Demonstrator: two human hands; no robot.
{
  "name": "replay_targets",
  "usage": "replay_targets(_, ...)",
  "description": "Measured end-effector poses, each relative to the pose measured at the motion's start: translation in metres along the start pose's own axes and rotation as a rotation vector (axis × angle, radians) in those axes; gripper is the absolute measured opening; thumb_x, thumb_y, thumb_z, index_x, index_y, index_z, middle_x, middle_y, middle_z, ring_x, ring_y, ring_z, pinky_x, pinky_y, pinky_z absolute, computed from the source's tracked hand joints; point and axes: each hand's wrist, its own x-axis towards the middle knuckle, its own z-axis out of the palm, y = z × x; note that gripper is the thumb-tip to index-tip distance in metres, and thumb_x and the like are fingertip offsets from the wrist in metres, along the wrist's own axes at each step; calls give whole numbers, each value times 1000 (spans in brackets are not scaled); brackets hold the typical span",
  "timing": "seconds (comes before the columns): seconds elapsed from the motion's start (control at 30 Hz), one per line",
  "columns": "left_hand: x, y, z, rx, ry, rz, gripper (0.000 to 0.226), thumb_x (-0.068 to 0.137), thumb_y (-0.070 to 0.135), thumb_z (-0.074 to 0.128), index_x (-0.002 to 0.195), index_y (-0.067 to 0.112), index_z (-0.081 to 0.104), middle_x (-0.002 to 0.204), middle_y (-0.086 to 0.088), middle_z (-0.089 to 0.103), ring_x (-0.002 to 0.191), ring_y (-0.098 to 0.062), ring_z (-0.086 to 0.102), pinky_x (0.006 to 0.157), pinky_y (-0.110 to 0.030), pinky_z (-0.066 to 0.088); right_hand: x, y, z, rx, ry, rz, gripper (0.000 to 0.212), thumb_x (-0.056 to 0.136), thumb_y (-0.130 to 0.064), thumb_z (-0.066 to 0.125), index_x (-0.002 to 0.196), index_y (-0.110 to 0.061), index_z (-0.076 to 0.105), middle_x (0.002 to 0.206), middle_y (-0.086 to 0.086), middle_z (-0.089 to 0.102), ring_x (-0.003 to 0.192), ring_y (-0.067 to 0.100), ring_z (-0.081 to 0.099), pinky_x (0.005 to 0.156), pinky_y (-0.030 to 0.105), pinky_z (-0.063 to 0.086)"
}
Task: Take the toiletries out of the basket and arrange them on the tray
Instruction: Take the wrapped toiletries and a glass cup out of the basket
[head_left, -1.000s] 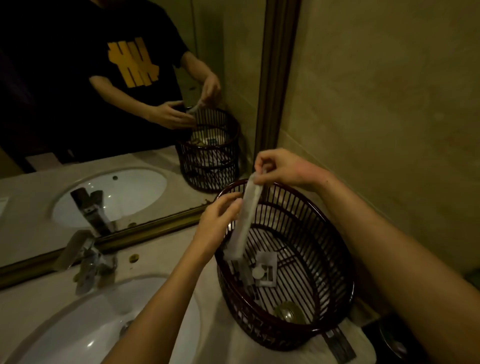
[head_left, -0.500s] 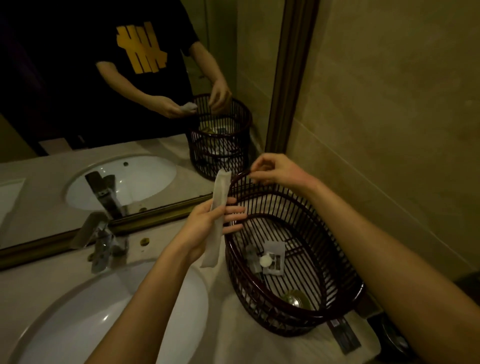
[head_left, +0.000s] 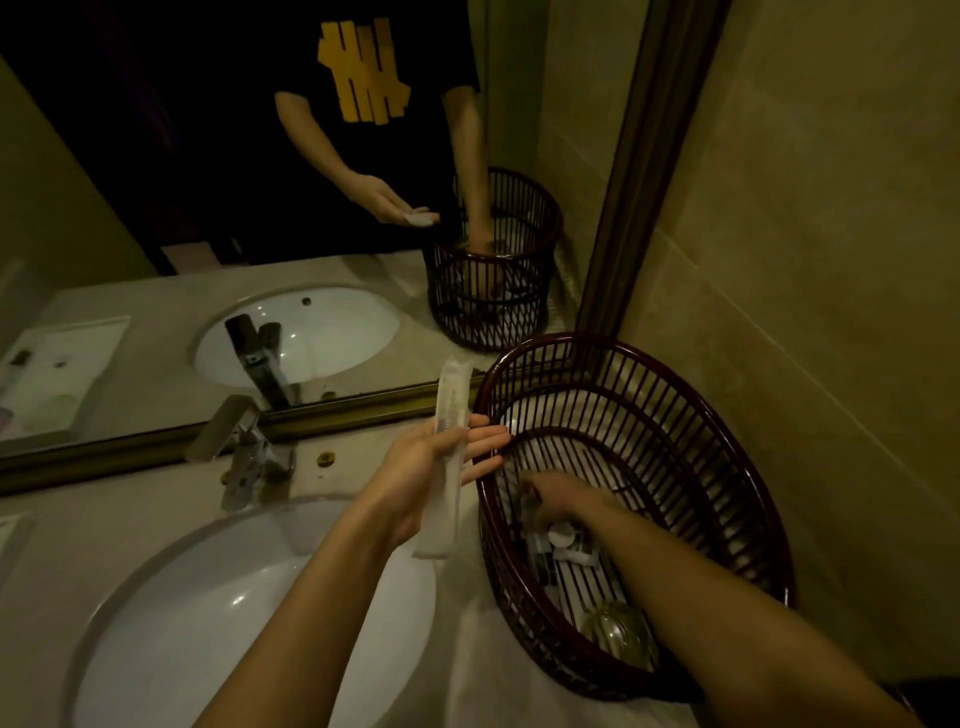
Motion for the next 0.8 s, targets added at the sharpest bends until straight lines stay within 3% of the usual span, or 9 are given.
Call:
replay_targets(0.1, 0, -1, 1, 5, 1, -1, 32, 104, 12, 39, 129, 1, 54, 121, -17, 73, 116, -28, 68, 85, -34, 61, 5, -2, 4, -130, 17, 10, 64, 86, -16, 79, 144, -22, 53, 139, 7, 60, 122, 28, 62, 101, 45, 57)
replay_targets(0.27, -2, 0, 1, 7, -7, 1, 32, 104, 11, 38, 129, 1, 54, 122, -18, 72, 117, -28, 68, 88, -36, 60, -4, 3, -13, 21, 2, -20, 52, 88, -9, 76, 135, -13, 54, 129, 9, 58, 117, 29, 62, 93, 38, 59)
replay_targets(0.43, -1, 1, 1, -27, -19, -12, 34, 104, 14, 39, 131, -1, 53, 124, -19, 71, 118, -28, 67, 90, -36, 60, -43, 4, -69, 135, 169, -144, 27, 90, -14, 75, 109, -23, 59, 105, -3, 63, 93, 12, 65, 77, 29, 57)
replay_targets(0.53, -1, 1, 1, -70, -19, -40, 39, 104, 23, 43, 133, -1, 53, 125, -19, 70, 119, -28, 66, 89, -35, 60, -83, -6, -118, 182, 306, -254, 23, 88, -16, 77, 106, -21, 63, 107, 3, 69, 98, 18, 70, 87, 40, 62)
replay_targets(0.63, -1, 2, 0, -146, -28, -73, 48, 103, 35, 44, 131, -2, 54, 126, -21, 69, 120, -29, 66, 88, -37, 60, -131, -19, -166, 290, 387, -371, 19, 87, -17, 78, 98, -25, 64, 101, -1, 69, 86, 7, 72, 74, 30, 61)
replay_targets(0.8, -3, 7, 1, -222, -49, -100, 62, 102, 50, 38, 131, -3, 53, 124, -23, 70, 117, -31, 67, 90, -40, 60, -183, -60, -196, 580, 271, -495, 17, 87, -12, 78, 92, -26, 71, 99, -2, 77, 85, 12, 75, 65, 21, 60)
